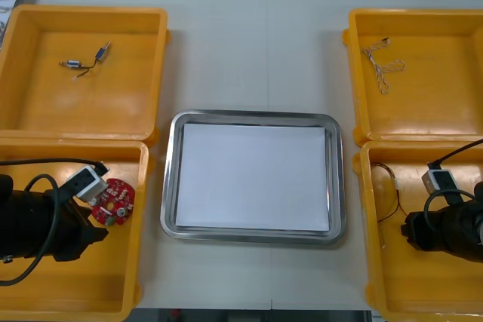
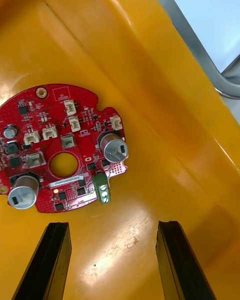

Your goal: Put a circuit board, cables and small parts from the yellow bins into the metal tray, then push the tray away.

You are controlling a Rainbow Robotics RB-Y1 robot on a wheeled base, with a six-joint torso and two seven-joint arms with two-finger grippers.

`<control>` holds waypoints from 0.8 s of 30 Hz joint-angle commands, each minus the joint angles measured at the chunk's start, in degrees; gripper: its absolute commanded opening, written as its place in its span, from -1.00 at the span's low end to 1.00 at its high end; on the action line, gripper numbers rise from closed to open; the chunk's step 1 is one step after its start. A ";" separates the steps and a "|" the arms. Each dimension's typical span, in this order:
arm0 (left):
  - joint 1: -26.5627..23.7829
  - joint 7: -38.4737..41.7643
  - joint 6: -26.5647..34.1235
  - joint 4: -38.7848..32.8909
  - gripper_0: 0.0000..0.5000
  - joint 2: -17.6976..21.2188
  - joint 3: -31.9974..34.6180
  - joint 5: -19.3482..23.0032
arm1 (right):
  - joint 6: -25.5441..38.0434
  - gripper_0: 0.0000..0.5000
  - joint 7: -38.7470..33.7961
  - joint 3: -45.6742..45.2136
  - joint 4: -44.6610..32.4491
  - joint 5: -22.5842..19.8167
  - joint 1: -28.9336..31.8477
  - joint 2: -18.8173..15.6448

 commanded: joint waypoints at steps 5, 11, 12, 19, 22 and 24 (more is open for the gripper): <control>-6.15 7.44 -1.33 2.66 1.00 -1.12 -5.14 -1.20 | -1.11 1.00 1.67 0.55 -0.48 0.33 2.38 -2.02; -8.79 8.23 -1.33 3.71 1.00 -2.18 -7.43 -1.81 | -1.73 1.00 1.58 0.82 -0.48 0.07 2.29 -2.02; -9.14 8.41 -1.33 3.80 1.00 -2.18 -7.87 -1.90 | -1.73 1.00 1.58 0.99 -0.48 -0.02 2.38 -2.02; -11.25 9.20 -1.33 4.94 1.00 -2.62 -10.42 -2.34 | -1.73 1.00 1.67 1.78 -0.48 -0.02 2.38 -1.93; -12.30 9.46 -1.33 5.65 1.00 -2.79 -11.74 -2.69 | -2.43 0.97 1.84 1.78 -0.39 -0.11 2.91 -1.93; -12.74 9.73 -1.77 6.17 1.00 -3.06 -12.62 -2.78 | -3.31 0.97 1.93 1.78 -0.48 -0.11 3.35 -1.93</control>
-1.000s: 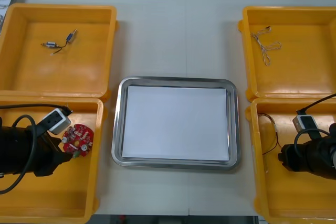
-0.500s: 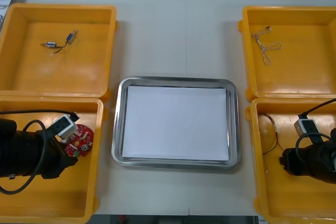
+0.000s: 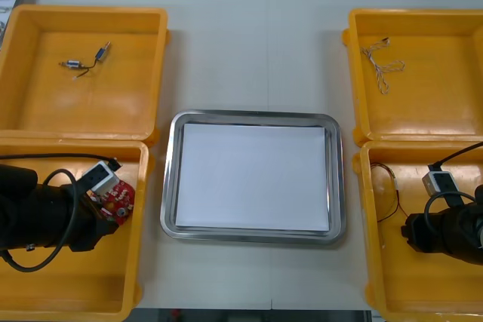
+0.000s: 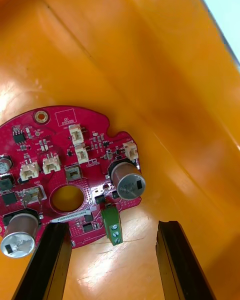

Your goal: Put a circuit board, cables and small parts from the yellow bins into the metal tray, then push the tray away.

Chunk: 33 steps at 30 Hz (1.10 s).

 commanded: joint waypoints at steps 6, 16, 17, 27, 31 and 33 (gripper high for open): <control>-4.17 6.69 -1.95 1.69 1.00 -1.15 -4.77 -1.35 | -3.65 0.97 2.02 1.54 -0.48 0.27 3.61 -1.70; -4.87 6.78 -1.95 2.40 1.00 -1.50 -5.82 -2.58 | -3.65 -1.00 1.32 1.54 -0.48 -0.17 3.61 -1.79; -5.23 6.78 -1.95 2.49 1.00 -1.50 -6.26 -2.84 | -3.65 -1.00 1.32 1.46 -0.48 0.10 3.61 -1.79; -5.14 7.05 -1.95 2.49 -1.00 -1.50 -6.26 -3.46 | -3.39 -1.00 1.85 -1.53 -1.44 -0.96 3.61 -3.81; -5.14 7.05 -1.95 2.49 -1.00 -1.50 -6.26 -3.72 | -2.42 -1.00 1.85 -3.03 -2.50 -2.10 3.61 -4.96; -5.14 6.96 -1.95 2.57 -1.00 -1.50 -6.26 -3.72 | -1.45 -1.00 2.02 -4.61 -3.20 -4.74 3.52 -5.84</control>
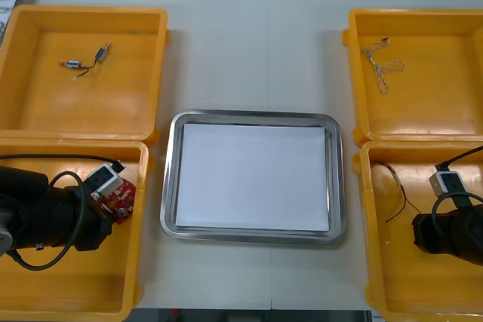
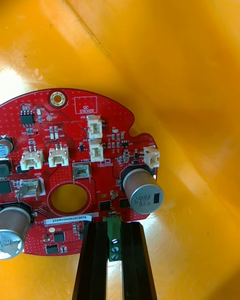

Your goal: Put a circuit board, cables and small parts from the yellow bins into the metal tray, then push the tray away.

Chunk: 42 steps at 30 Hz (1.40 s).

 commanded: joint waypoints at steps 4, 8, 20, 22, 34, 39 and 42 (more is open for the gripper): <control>-1.23 4.21 -0.58 0.07 -1.00 -0.96 -0.76 -0.67 | 3.60 -1.00 2.11 -6.82 -4.25 -7.86 1.95 -5.25; -1.32 4.30 -0.67 -0.02 -1.00 0.00 -0.58 -0.50 | 5.80 -1.00 2.11 -9.54 -5.04 -11.90 2.22 -7.89; -1.23 4.48 3.28 -0.72 -1.00 1.85 4.16 2.31 | 5.98 -1.00 2.90 -16.05 -7.94 -15.68 9.34 -9.82; -1.15 4.48 5.39 -0.90 -1.00 1.50 5.92 3.46 | 5.89 -1.00 2.90 -17.36 -8.90 -15.77 11.09 -9.82; -1.06 5.53 18.49 -6.26 -1.00 -2.90 17.00 6.09 | 0.62 -1.00 2.99 -19.74 -10.57 -15.86 19.18 -9.73; -1.06 6.85 24.90 -9.77 -1.00 -5.36 21.39 6.18 | -0.97 -1.00 2.99 -19.74 -11.45 -14.89 21.55 -9.73; -1.06 8.79 27.98 -12.32 -1.00 -6.06 23.24 6.09 | -0.97 -1.00 2.99 -19.91 -11.72 -14.80 22.17 -9.29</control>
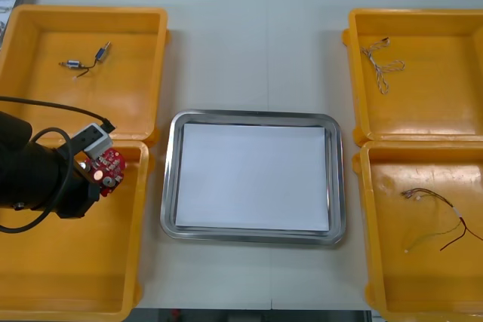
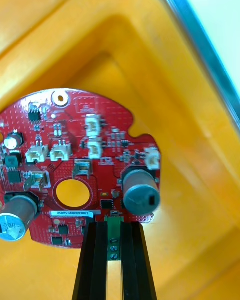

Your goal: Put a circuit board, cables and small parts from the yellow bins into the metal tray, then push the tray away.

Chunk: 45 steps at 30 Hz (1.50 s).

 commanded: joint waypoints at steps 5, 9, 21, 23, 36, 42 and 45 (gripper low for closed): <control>-2.30 15.22 7.91 -10.92 -1.00 -2.67 4.30 -0.81 | -0.64 -1.00 2.93 -2.08 -2.04 0.61 2.83 -0.39; -4.32 19.70 12.04 -14.43 -1.00 -4.08 4.30 -1.07 | -0.56 -1.00 2.93 -2.08 -2.13 0.78 2.74 -0.04; -21.46 36.23 20.30 -17.95 -1.00 -9.96 -9.85 -5.20 | 0.15 1.00 3.11 -2.17 -2.39 1.05 2.74 -0.04; -24.10 38.69 20.30 -17.77 -1.00 -10.84 -13.63 -7.40 | 0.76 1.00 3.02 -2.52 -2.66 0.87 2.66 -0.04; -39.13 56.79 20.30 -9.69 -1.00 -20.51 -36.57 -19.44 | 13.33 1.00 0.82 -7.27 -5.38 -3.88 -5.08 -0.04; -42.20 61.28 18.55 -2.83 -1.00 -24.99 -42.46 -21.29 | 19.04 1.00 0.03 -7.62 -4.77 -4.31 -13.08 0.04; -42.64 61.72 18.02 -0.46 -1.00 -26.49 -44.04 -21.90 | 19.57 1.00 -0.15 -7.71 -3.89 -4.31 -15.54 0.04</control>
